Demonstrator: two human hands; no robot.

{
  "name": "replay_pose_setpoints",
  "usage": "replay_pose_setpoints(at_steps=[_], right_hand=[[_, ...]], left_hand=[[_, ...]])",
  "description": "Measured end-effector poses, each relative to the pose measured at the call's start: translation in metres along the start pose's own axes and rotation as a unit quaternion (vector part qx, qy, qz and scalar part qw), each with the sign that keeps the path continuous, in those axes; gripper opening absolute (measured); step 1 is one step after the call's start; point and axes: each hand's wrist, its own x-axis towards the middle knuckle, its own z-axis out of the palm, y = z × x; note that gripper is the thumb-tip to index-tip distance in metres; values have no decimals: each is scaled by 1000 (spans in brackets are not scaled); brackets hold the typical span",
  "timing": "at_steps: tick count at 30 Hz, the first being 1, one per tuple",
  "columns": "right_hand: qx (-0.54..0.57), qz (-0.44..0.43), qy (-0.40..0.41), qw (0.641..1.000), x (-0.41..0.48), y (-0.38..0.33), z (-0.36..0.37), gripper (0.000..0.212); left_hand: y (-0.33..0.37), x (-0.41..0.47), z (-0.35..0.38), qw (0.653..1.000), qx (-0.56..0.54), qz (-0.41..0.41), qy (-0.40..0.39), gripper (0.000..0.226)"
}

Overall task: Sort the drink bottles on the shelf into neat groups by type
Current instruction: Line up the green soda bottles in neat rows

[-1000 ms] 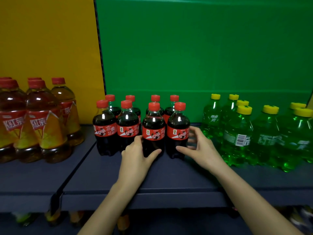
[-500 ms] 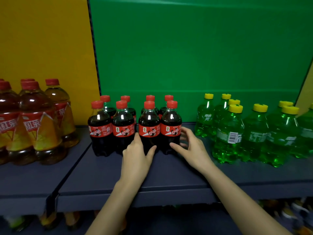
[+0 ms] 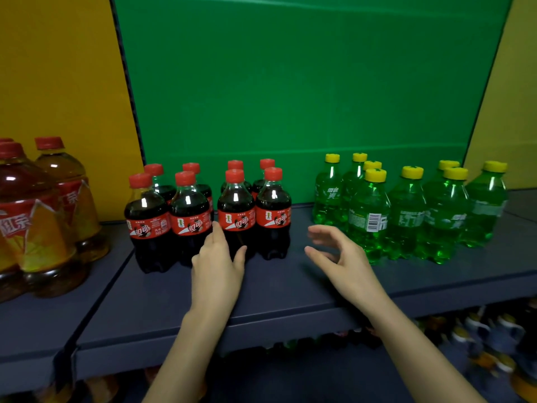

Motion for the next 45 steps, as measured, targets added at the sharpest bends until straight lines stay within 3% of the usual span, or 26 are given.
replay_pose_setpoints(at_steps=[5, 11, 16, 23, 28, 35, 40, 45], right_hand=[[15, 4, 28, 1000, -7, 5, -15, 34], [2, 85, -77, 993, 19, 15, -20, 63], [9, 119, -97, 988, 46, 23, -15, 72], [46, 120, -87, 988, 64, 35, -26, 75], [67, 121, -55, 989, 77, 42, -36, 75], [85, 137, -16, 987, 94, 55, -44, 69], [75, 115, 45, 989, 100, 64, -43, 65], [67, 139, 97, 983, 114, 67, -45, 60]], left_hand=[[2, -11, -8, 1000, -9, 13, 9, 66], [28, -30, 1, 978, -29, 149, 140, 34], [67, -16, 36, 974, -67, 213, 46, 27], [110, 47, 90, 985, -85, 122, -86, 38], [126, 83, 125, 989, -88, 23, -116, 61], [127, 108, 159, 965, -221, -54, -133, 87], [121, 108, 169, 939, -317, -38, -124, 60], [116, 111, 172, 945, -312, -23, -95, 63]])
